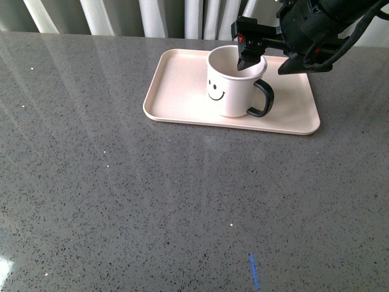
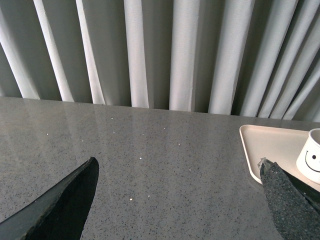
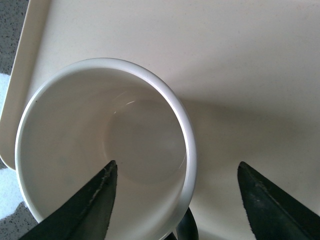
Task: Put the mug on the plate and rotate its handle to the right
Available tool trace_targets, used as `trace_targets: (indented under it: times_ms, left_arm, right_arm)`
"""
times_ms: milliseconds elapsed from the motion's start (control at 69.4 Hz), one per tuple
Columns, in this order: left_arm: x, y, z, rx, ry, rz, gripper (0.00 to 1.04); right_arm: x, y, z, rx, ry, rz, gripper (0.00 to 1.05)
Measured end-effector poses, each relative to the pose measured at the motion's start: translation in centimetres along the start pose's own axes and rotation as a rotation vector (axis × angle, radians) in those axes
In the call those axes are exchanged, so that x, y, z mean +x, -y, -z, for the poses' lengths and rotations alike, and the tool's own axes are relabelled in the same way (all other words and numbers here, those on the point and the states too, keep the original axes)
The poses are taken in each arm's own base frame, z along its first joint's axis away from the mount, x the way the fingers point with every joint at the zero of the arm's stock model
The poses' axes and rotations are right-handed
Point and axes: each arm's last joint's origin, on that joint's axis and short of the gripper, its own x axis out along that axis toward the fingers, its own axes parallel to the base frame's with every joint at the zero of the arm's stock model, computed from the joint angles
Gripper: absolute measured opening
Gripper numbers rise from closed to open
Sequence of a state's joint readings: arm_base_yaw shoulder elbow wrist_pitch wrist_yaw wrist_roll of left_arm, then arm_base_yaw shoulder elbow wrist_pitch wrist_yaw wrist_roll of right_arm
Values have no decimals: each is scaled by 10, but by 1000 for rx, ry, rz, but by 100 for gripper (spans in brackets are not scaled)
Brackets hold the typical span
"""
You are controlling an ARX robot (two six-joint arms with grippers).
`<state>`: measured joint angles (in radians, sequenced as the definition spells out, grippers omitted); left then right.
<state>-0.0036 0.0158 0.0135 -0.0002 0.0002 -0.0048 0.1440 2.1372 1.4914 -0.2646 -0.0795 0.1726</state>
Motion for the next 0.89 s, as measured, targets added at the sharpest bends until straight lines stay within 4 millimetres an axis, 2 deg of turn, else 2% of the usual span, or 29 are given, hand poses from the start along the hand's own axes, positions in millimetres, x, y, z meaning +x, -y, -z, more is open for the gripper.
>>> trace_targets:
  times_ms: [202, 432, 663, 893]
  left_arm:
    - [0, 0, 0, 0, 0, 0, 95]
    - [0, 0, 0, 0, 0, 0, 95]
    - [0, 0, 0, 0, 0, 0, 95]
    - [0, 0, 0, 0, 0, 0, 95]
  right_arm:
    - [8, -2, 2, 10, -28, 6, 37]
    - [8, -2, -1, 21, -31, 5, 2]
    - [1, 8, -9, -17, -33, 21, 2]
    - [-21, 26, -33, -207, 8, 37, 2]
